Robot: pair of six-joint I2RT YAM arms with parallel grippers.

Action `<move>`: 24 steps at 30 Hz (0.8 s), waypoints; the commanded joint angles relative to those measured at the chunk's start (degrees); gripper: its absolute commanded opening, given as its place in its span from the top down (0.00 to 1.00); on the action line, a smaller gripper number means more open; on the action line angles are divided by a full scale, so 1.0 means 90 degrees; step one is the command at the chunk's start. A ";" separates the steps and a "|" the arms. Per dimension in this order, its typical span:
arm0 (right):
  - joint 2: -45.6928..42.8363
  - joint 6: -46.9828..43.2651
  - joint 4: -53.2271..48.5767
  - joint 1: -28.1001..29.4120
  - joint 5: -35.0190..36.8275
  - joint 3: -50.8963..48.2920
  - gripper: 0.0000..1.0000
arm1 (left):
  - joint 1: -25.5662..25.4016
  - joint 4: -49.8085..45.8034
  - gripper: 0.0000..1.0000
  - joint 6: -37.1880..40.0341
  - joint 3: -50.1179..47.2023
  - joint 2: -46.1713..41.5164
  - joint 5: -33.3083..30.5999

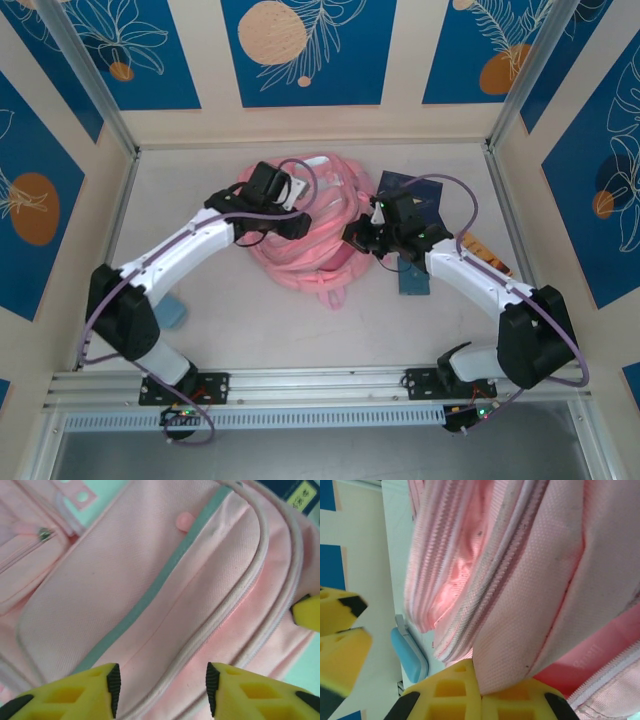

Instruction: Pack the student bag

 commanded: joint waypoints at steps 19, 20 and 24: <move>0.0920 -0.0036 0.0843 0.0492 -0.0880 0.1251 1.00 | -0.1394 0.0273 0.49 -0.3115 -0.2184 -0.1218 -0.1073; 0.0907 -0.0025 0.0852 0.0485 -0.0881 0.1241 1.00 | -0.1394 0.0297 0.51 -0.3125 -0.2201 -0.1173 -0.1142; 0.0928 0.0015 0.0792 0.0489 -0.0936 0.1315 1.00 | -0.1394 0.0431 0.56 -0.3133 -0.2210 -0.0960 -0.1065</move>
